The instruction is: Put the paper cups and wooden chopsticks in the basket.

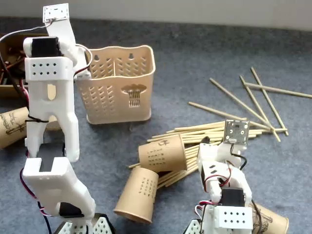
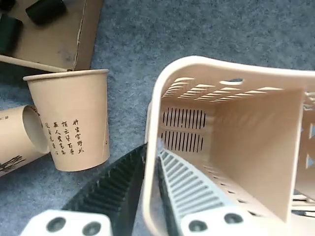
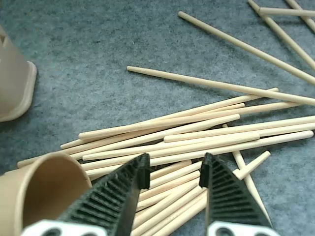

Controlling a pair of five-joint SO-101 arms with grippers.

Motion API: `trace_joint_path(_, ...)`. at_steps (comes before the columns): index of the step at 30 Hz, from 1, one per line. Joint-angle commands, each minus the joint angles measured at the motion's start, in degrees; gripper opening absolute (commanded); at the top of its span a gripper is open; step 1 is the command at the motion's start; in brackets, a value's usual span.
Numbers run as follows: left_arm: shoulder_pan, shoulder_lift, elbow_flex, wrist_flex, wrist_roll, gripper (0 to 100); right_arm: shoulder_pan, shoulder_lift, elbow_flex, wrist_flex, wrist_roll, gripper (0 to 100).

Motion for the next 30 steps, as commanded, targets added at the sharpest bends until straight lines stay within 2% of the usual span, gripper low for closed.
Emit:
trace_joint_path(1, 0.13, -4.18, 0.31, -0.09, 1.32, 1, 0.31, -0.31, -0.22, -1.63, -0.18, 17.6)
trace_joint_path(4, 1.36, -4.18, 1.89, 0.18, 1.23, 3, 0.31, -0.31, -0.22, -1.63, -0.18, 17.6)
trace_joint_path(9, 2.15, -4.18, 4.26, 0.18, 1.49, 20, 0.31, -0.31, -0.22, -1.63, -0.18, 17.6)
trace_joint_path(12, 2.15, -4.26, 4.00, 0.79, 1.32, 26, 0.31, -0.31, -0.22, -1.63, -0.18, 17.6)
trace_joint_path(22, 2.33, -4.44, -2.86, 2.46, -1.32, 27, 0.31, -0.31, -0.22, -1.63, -0.09, 17.6)
trace_joint_path(30, 1.98, -15.96, -2.86, 2.46, -4.75, 27, 0.31, -0.31, -0.22, -1.63, -0.09, 17.6)
